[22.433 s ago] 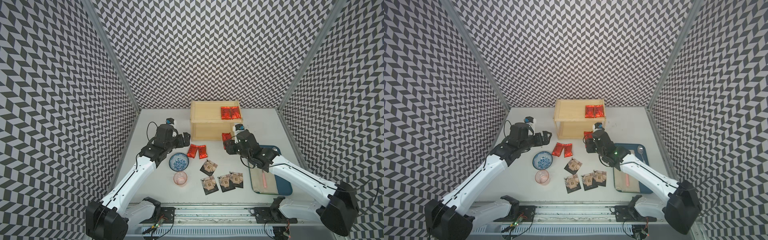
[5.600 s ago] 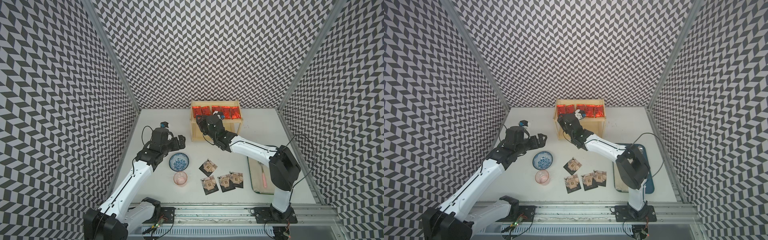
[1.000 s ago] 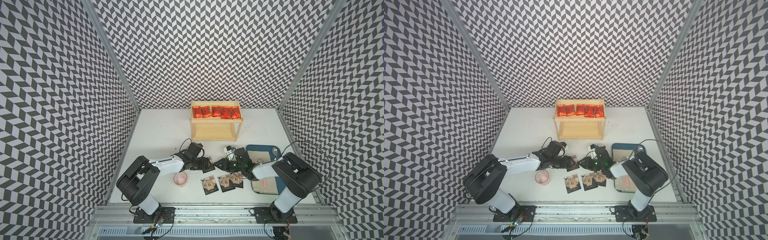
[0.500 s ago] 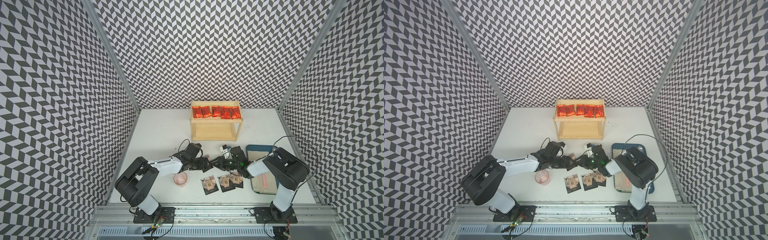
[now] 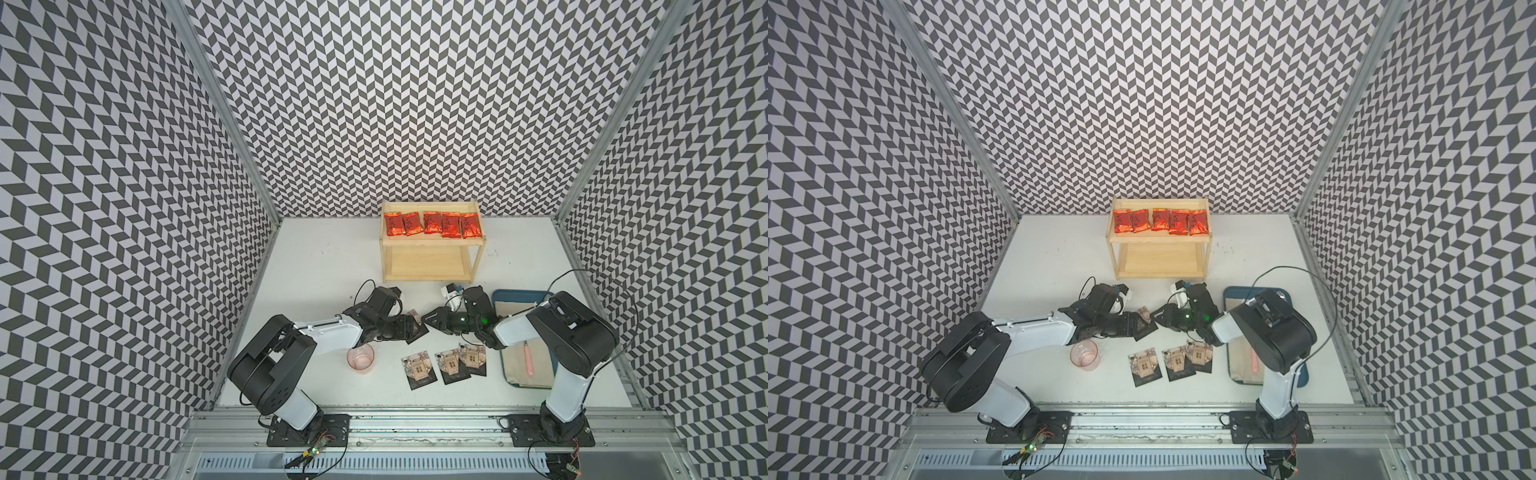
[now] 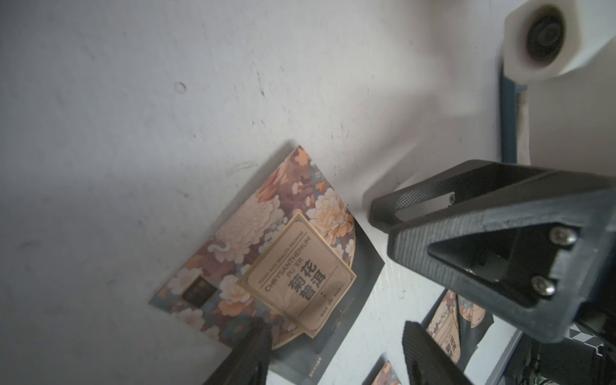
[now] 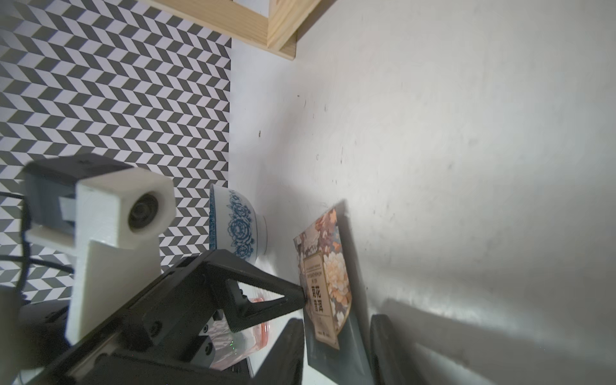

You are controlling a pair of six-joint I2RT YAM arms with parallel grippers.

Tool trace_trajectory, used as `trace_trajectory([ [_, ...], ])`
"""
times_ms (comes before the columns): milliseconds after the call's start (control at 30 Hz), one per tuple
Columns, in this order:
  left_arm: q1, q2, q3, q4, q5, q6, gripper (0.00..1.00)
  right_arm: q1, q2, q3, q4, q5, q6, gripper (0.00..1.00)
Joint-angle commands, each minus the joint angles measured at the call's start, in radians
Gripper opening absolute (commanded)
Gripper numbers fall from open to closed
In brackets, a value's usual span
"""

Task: Place the tea bags on the shelf by color
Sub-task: Pick up the tea bag from the center of the board.

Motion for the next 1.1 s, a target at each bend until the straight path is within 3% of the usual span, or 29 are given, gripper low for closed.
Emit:
trace_trajectory([
  [0,0.002,0.018,-0.043,-0.053,-0.004,-0.011,0.68,0.001,0.051,0.014,0.003,-0.011,-0.032,0.38],
  [367,0.012,0.018,-0.062,-0.032,0.010,-0.014,0.68,0.012,0.075,0.022,-0.014,-0.055,-0.018,0.37],
  [800,0.017,0.002,-0.075,-0.026,0.014,-0.011,0.68,0.019,0.070,0.021,0.074,-0.127,0.064,0.26],
  [1067,0.022,-0.010,-0.087,-0.023,0.014,-0.009,0.68,0.017,0.050,0.020,0.078,-0.131,0.032,0.31],
])
